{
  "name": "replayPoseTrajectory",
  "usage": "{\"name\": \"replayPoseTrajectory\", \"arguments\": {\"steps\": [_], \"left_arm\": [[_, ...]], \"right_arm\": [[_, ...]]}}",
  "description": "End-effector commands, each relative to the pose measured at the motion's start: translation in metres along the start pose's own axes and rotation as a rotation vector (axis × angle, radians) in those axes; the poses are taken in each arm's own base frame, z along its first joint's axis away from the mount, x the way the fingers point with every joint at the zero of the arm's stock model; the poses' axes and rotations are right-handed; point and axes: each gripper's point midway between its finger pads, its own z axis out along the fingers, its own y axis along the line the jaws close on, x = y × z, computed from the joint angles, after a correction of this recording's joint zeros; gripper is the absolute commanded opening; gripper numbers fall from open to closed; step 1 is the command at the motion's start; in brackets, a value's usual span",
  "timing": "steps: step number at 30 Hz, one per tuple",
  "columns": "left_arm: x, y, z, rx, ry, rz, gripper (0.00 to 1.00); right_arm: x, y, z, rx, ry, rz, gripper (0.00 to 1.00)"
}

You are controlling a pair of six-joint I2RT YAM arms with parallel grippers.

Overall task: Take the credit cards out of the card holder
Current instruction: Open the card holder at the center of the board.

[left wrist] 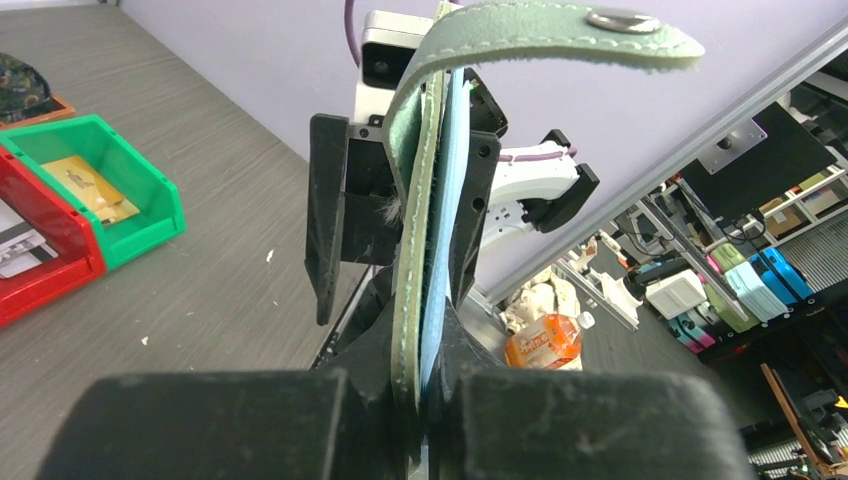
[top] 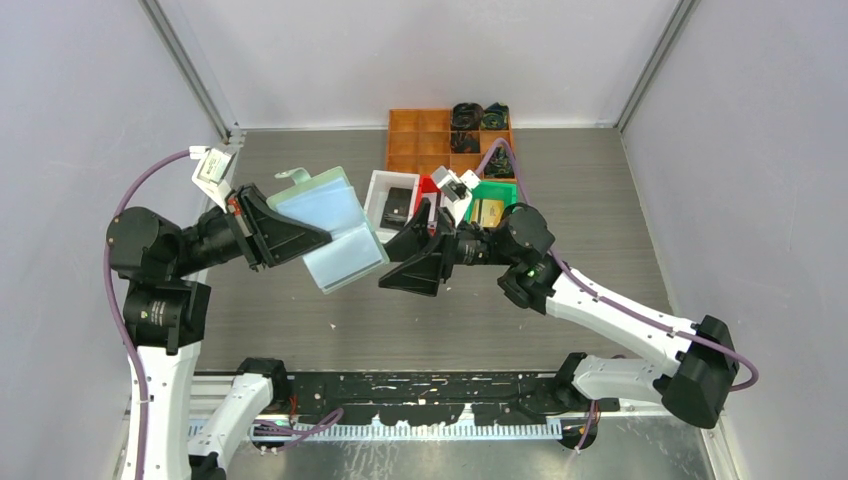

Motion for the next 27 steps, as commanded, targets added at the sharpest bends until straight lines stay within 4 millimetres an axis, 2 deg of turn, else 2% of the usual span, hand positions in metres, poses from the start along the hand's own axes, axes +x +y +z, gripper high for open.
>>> {"name": "replayPoseTrajectory", "arguments": {"steps": [1, 5, 11, 17, 22, 27], "left_arm": [[-0.009, -0.021, -0.003, 0.041, -0.021, 0.086, 0.0], [-0.008, -0.02, -0.003, 0.039, -0.021, 0.086, 0.0], [-0.008, -0.021, -0.003, 0.04, -0.021, 0.089, 0.0], [-0.007, -0.023, -0.004, 0.042, -0.019, 0.091, 0.0], [-0.009, -0.025, -0.004, 0.042, -0.021, 0.091, 0.0], [-0.009, -0.026, -0.004, 0.044, -0.021, 0.086, 0.0]], "right_arm": [[-0.015, 0.037, -0.001, -0.117, 0.022, -0.103, 0.73], [-0.029, 0.034, 0.002, -0.08, -0.034, -0.108, 0.72], [-0.044, 0.02, 0.012, -0.021, -0.092, -0.069, 0.6], [-0.043, 0.01, 0.014, 0.011, -0.102, -0.058, 0.52], [-0.036, 0.007, 0.013, 0.021, -0.077, -0.066, 0.51], [-0.037, 0.003, 0.014, 0.038, -0.091, -0.069, 0.52]]}}
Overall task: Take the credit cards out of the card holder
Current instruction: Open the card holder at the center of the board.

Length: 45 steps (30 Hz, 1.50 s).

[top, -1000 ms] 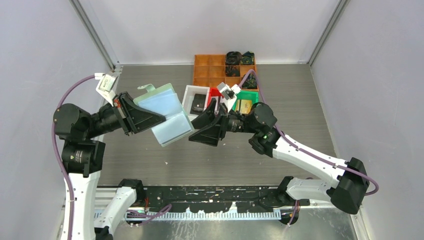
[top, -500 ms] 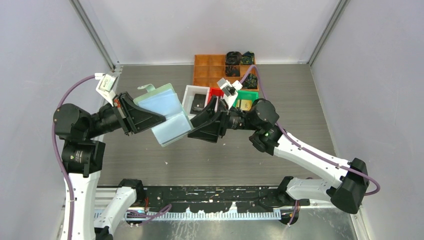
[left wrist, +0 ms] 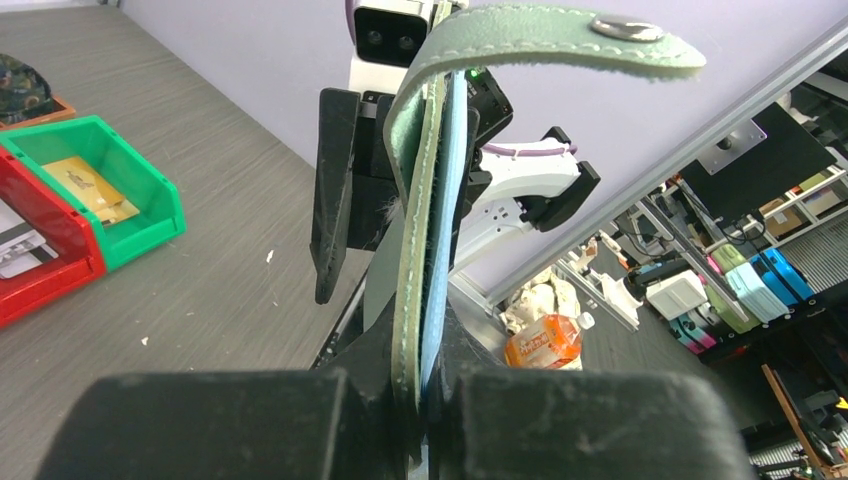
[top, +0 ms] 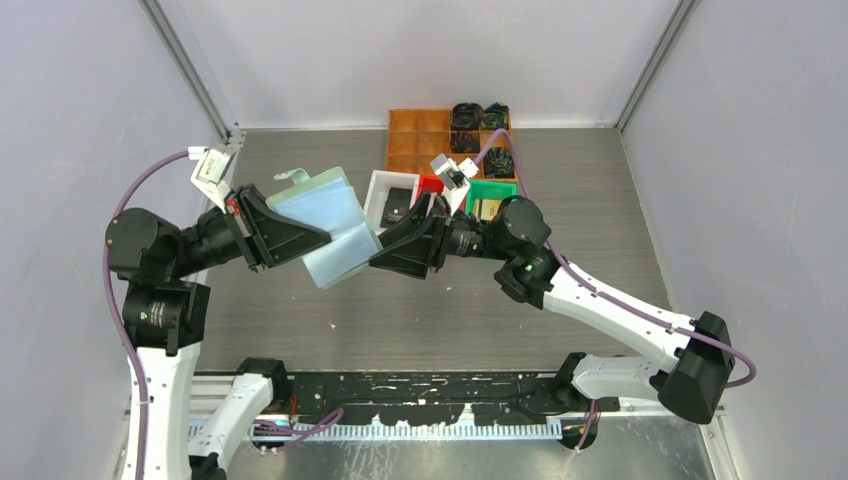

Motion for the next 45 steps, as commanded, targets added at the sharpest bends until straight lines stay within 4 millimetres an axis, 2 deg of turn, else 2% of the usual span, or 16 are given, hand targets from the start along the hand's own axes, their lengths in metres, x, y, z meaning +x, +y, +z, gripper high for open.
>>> {"name": "replayPoseTrajectory", "arguments": {"steps": [1, 5, 10, 15, 18, 19, 22, 25, 28, 33, 39, 45], "left_arm": [[-0.009, -0.024, -0.003, 0.042, -0.021, 0.085, 0.0], [-0.008, -0.024, -0.003, 0.041, -0.022, 0.081, 0.0], [-0.007, -0.023, -0.004, 0.04, -0.018, 0.07, 0.0], [-0.006, -0.025, -0.004, 0.046, -0.013, 0.066, 0.0], [-0.006, -0.026, -0.004, 0.047, -0.013, 0.066, 0.0], [-0.006, -0.026, -0.004, 0.05, -0.012, 0.069, 0.0], [-0.008, -0.028, -0.004, 0.052, -0.014, 0.075, 0.0], [-0.01, -0.029, -0.003, 0.059, -0.011, 0.069, 0.0], [-0.011, -0.031, -0.003, 0.062, -0.01, 0.073, 0.0], [-0.013, -0.034, -0.003, 0.067, -0.012, 0.073, 0.0], [-0.014, -0.037, -0.004, 0.067, -0.016, 0.074, 0.0], [-0.015, -0.039, -0.004, 0.067, -0.016, 0.068, 0.0]], "right_arm": [[-0.02, 0.009, 0.005, -0.009, -0.064, -0.057, 0.52], [-0.032, 0.01, 0.015, -0.002, -0.105, -0.074, 0.56], [-0.044, 0.021, 0.03, -0.035, -0.121, -0.113, 0.58], [-0.052, 0.027, 0.04, -0.043, -0.134, -0.136, 0.56], [-0.055, 0.028, 0.042, -0.045, -0.14, -0.117, 0.5], [-0.054, 0.031, 0.042, -0.054, -0.135, -0.11, 0.5], [-0.046, 0.04, 0.037, -0.097, -0.101, -0.11, 0.58], [-0.034, 0.046, 0.028, -0.116, -0.062, -0.11, 0.62], [-0.021, 0.044, 0.018, -0.106, -0.028, -0.107, 0.61], [-0.014, 0.044, 0.009, -0.091, -0.027, -0.106, 0.61], [-0.021, 0.043, 0.009, -0.066, -0.04, -0.125, 0.57], [-0.027, 0.021, 0.015, 0.056, -0.041, -0.122, 0.44]]}}
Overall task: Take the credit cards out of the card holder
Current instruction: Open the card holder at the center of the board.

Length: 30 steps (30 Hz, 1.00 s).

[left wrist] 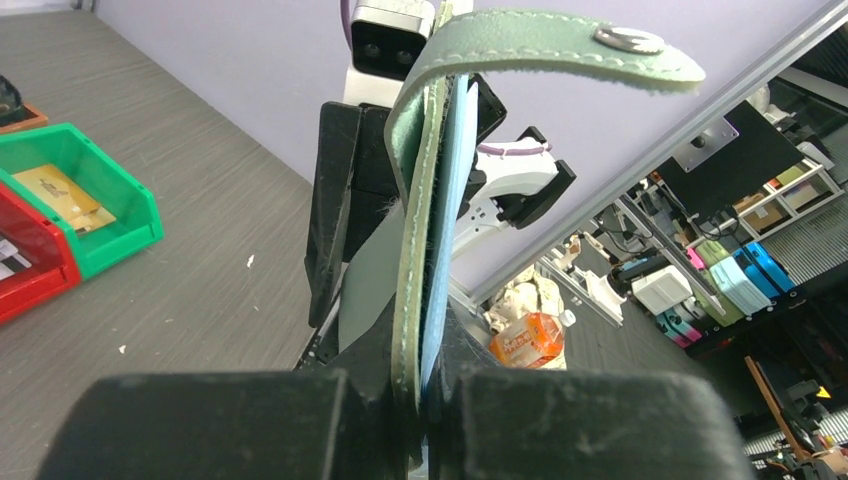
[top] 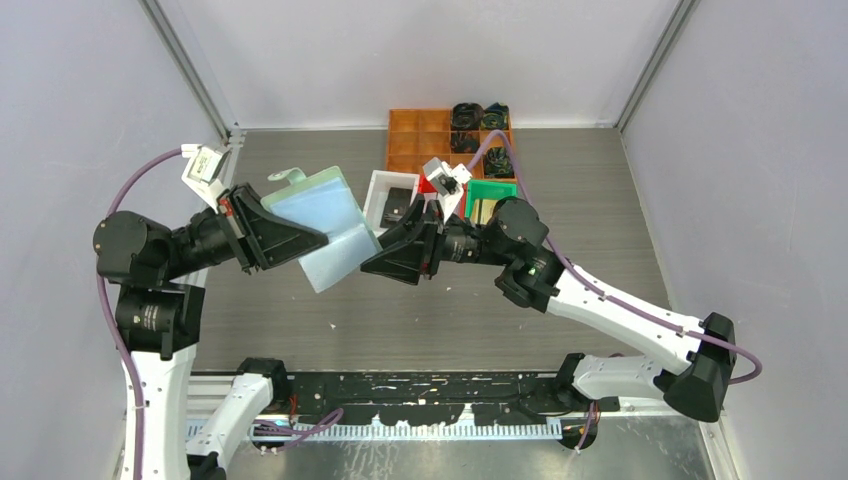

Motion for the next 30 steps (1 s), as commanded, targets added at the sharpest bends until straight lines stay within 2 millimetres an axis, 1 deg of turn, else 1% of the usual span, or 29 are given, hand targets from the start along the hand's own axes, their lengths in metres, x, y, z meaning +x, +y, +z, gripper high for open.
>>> {"name": "replayPoseTrajectory", "arguments": {"steps": [1, 4, 8, 14, 18, 21, 30], "left_arm": [[-0.009, -0.021, -0.002, 0.039, -0.017, 0.073, 0.0], [-0.009, -0.021, -0.002, 0.039, -0.015, 0.07, 0.0], [-0.008, -0.019, -0.001, 0.037, -0.014, 0.063, 0.0], [-0.008, -0.018, -0.001, 0.038, -0.012, 0.056, 0.0], [-0.007, -0.018, -0.001, 0.038, -0.01, 0.052, 0.0], [-0.007, -0.017, -0.001, 0.037, -0.011, 0.051, 0.0], [-0.006, -0.017, -0.001, 0.037, -0.008, 0.048, 0.0]], "right_arm": [[-0.032, 0.001, 0.003, 0.062, -0.066, -0.068, 0.42], [-0.041, 0.001, 0.003, 0.077, -0.108, -0.085, 0.39], [-0.052, 0.006, 0.005, 0.061, -0.147, -0.086, 0.39], [-0.054, 0.008, 0.015, 0.051, -0.157, -0.092, 0.38], [-0.055, 0.011, 0.024, 0.03, -0.167, -0.089, 0.41], [-0.06, 0.012, 0.029, 0.031, -0.18, -0.091, 0.44], [-0.076, 0.014, 0.032, 0.035, -0.25, -0.098, 0.49]]}}
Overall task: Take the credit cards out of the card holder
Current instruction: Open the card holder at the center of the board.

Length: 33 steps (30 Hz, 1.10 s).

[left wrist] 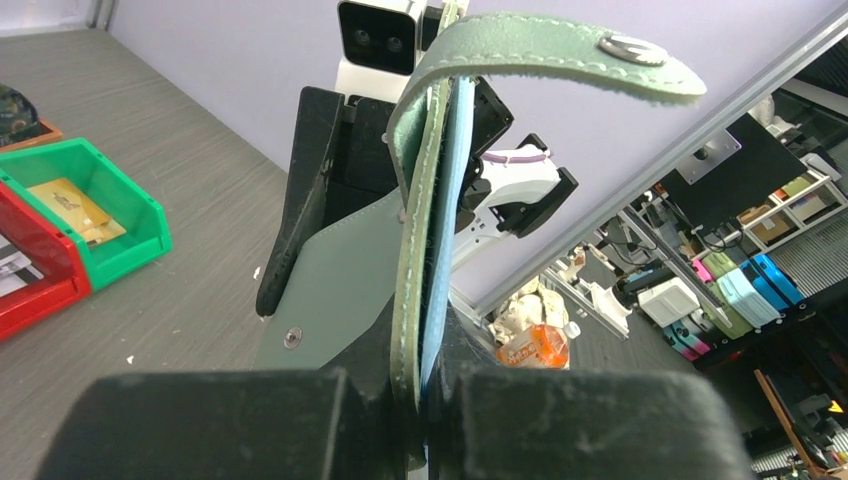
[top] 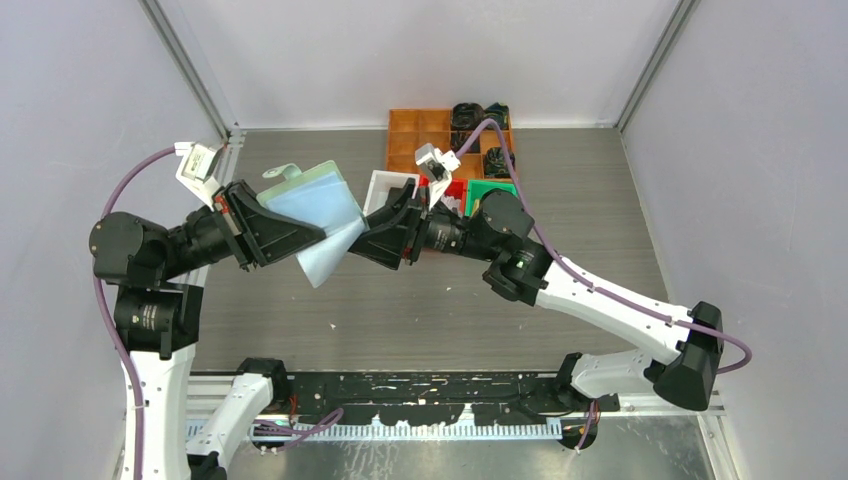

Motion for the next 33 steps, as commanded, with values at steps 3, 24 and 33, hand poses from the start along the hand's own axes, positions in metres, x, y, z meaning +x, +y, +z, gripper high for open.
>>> {"name": "replayPoseTrajectory", "arguments": {"steps": [3, 24, 33], "left_arm": [[0.0, -0.015, -0.002, 0.042, 0.014, 0.032, 0.0], [0.002, -0.008, 0.0, 0.037, 0.034, 0.016, 0.0], [0.004, -0.011, -0.001, 0.049, 0.046, 0.012, 0.0]], "right_arm": [[-0.063, 0.038, 0.01, -0.105, -0.216, -0.064, 0.49], [-0.066, 0.058, 0.008, -0.195, -0.219, -0.034, 0.6], [-0.071, 0.007, -0.005, 0.139, -0.211, -0.146, 0.65]]}}
